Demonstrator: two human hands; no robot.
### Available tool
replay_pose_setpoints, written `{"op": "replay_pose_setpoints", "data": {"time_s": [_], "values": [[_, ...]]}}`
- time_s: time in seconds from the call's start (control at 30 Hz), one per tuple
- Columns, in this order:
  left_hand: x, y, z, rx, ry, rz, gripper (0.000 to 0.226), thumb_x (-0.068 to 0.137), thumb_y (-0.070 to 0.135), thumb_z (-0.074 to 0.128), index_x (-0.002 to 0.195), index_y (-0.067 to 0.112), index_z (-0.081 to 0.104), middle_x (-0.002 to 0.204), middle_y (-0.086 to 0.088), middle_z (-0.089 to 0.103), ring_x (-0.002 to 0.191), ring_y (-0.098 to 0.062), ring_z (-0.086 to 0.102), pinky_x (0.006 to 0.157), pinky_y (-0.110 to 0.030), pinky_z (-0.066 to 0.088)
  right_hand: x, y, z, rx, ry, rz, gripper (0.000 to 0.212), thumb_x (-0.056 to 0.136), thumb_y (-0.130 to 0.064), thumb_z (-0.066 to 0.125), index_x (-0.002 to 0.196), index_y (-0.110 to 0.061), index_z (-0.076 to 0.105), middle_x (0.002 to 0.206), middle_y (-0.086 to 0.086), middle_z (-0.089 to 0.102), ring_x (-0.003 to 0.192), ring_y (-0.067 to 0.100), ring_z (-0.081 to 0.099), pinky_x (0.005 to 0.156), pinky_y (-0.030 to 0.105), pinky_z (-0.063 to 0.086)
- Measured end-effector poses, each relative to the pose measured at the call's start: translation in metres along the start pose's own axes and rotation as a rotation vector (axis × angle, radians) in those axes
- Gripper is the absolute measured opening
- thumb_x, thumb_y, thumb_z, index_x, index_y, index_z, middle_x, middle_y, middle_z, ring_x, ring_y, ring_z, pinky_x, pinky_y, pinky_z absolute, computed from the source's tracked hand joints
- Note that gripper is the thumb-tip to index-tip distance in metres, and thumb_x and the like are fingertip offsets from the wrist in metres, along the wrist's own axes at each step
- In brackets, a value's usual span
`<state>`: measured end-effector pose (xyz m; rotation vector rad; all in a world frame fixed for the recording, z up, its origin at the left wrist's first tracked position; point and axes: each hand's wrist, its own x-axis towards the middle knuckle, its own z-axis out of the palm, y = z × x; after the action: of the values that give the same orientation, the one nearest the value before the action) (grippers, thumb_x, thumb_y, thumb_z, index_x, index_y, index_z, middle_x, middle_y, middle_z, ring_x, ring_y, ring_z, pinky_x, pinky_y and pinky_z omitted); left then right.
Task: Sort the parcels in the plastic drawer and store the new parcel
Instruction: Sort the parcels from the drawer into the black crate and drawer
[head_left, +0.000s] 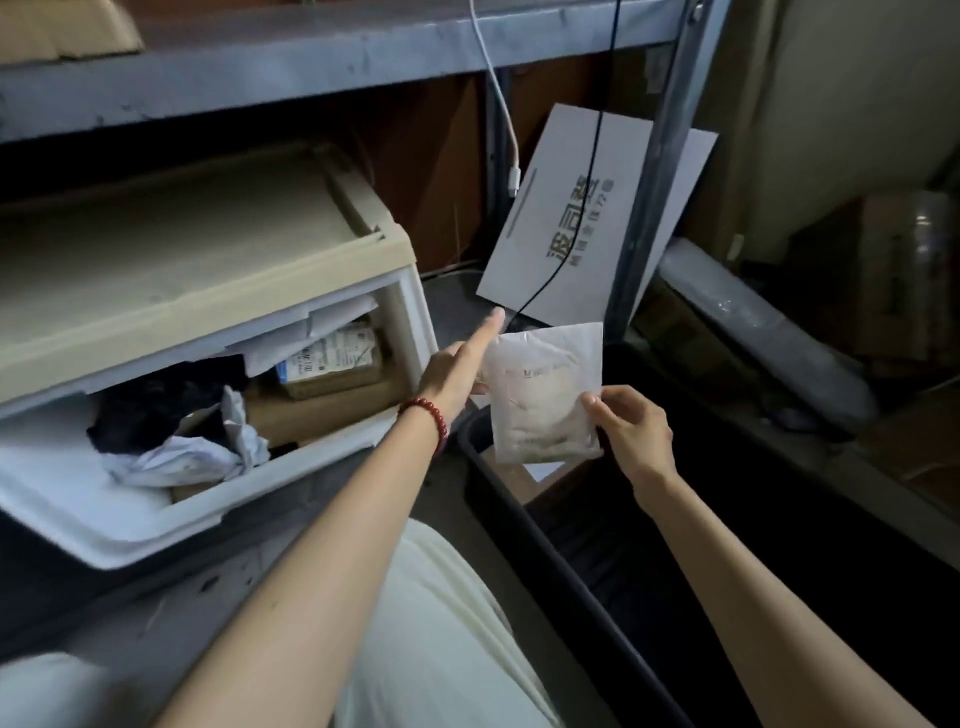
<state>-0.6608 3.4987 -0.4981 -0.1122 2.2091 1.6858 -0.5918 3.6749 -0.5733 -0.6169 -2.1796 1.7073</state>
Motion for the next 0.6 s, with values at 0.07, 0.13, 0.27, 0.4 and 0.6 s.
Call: {"op": "replay_pose_setpoints", "data": {"time_s": [0.07,0.13,0.27,0.4,0.6], "values": [[0.015,-0.004,0.021,0.048,-0.01,0.022,0.061,0.081,0.069,0.053,0.121,0.023,0.057,0.125,0.001,0.059,0.105,-0.017,0.054,0.083,-0.03,0.04,0.007,0.023,-0.005,-0.009,0.037,0.064,0.011,0.088,-0.031,0.069,0.086,-0.02,0.07,0.083,-0.004,0.072,0.08,0.014,0.068,0.079,0.036,0.056],[0.029,-0.01,0.037,0.088,-0.04,0.037,0.054,0.084,0.054,0.063,0.126,0.022,0.051,0.128,0.001,0.054,0.105,-0.014,0.049,0.087,-0.029,0.039,0.012,0.042,-0.003,0.005,0.048,0.142,0.01,0.088,-0.031,0.069,0.086,-0.021,0.07,0.084,-0.003,0.073,0.077,0.015,0.07,0.08,0.04,0.057],[0.06,-0.027,0.054,0.288,-0.11,0.074,0.059,0.085,0.026,0.07,0.137,0.019,0.043,0.132,-0.007,0.053,0.112,-0.017,0.051,0.084,-0.019,0.035,0.02,0.067,0.014,0.134,0.093,0.306,0.006,0.09,-0.027,0.066,0.088,-0.021,0.065,0.091,0.003,0.073,0.075,0.02,0.071,0.06,0.025,0.048],[0.09,-0.049,0.053,0.56,-0.177,0.127,0.061,0.082,0.015,0.07,0.138,0.019,0.046,0.137,-0.006,0.051,0.125,-0.021,0.048,0.095,-0.023,0.037,0.025,0.081,0.037,0.206,0.109,0.425,0.008,0.088,-0.024,0.07,0.084,-0.022,0.063,0.084,0.0,0.069,0.074,0.016,0.065,0.065,0.03,0.054],[0.122,-0.079,0.057,0.781,-0.191,0.24,0.056,0.081,0.007,0.069,0.132,0.024,0.054,0.132,-0.001,0.055,0.122,-0.021,0.051,0.104,-0.029,0.039,0.03,0.109,0.059,0.208,0.208,0.519,0.022,0.077,-0.018,0.081,0.089,-0.02,0.063,0.089,0.001,0.071,0.087,0.016,0.069,0.078,0.032,0.057]]}}
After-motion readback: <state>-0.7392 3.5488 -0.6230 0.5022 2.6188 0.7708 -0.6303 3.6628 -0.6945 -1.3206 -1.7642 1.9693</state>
